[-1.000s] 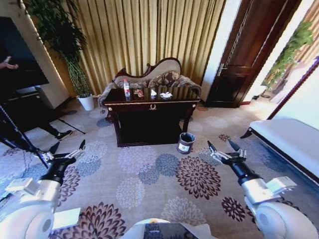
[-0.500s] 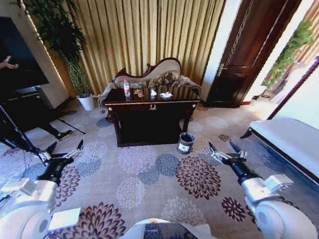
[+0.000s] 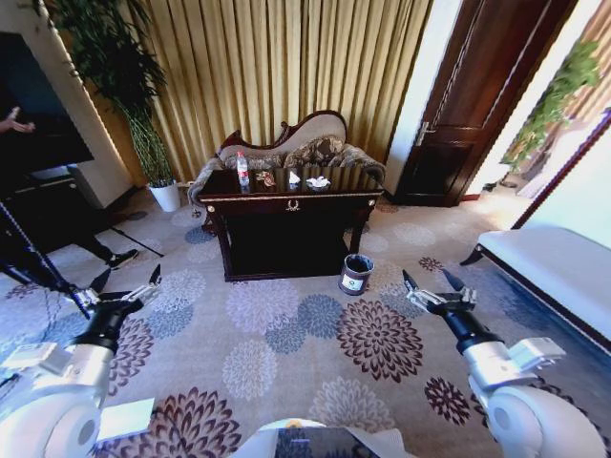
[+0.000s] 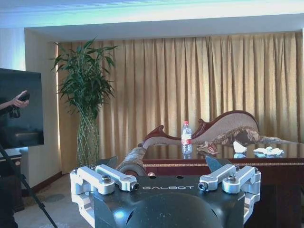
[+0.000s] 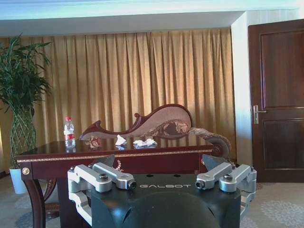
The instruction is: Move to the front of the table and place the trash on the table into the trash bin.
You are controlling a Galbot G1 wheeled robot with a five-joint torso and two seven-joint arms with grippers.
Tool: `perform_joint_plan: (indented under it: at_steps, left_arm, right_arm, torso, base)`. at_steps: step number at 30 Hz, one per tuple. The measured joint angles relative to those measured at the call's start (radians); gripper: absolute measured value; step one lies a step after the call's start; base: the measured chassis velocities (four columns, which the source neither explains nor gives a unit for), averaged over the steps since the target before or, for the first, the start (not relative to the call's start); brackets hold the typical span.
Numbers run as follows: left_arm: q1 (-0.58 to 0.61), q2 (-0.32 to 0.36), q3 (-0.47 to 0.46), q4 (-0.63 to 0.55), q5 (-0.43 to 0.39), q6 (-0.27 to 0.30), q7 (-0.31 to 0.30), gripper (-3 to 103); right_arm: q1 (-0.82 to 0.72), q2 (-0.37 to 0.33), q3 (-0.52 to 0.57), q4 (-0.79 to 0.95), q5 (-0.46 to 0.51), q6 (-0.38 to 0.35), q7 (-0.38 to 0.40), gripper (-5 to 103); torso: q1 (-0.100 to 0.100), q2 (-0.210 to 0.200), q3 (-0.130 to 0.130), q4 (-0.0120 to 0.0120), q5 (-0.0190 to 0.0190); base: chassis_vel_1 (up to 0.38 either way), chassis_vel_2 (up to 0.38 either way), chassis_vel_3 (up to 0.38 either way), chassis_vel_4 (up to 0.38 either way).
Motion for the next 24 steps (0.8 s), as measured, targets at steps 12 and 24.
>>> perform_joint_plan:
  at_steps: [12, 24]
  left_arm:
    - [0.0, 0.0, -0.001, 0.0, 0.0, -0.004, 0.0, 100]
    - [-0.003, 0.001, 0.004, 0.0, 0.0, -0.004, 0.0, 100]
  right_arm:
    - [0.001, -0.001, -0.004, -0.005, -0.002, 0.018, -0.002, 100]
    - [0.002, 0.001, -0.017, -0.014, -0.008, 0.042, -0.002, 100]
  torso:
    - [0.0, 0.0, 0.0, -0.0002, 0.0001]
    - [0.0, 0.0, 0.0, 0.0001, 0.0002]
  base:
    - [-0.013, 0.009, 0.011, -0.014]
    - [-0.165, 0.165, 0.163, -0.145]
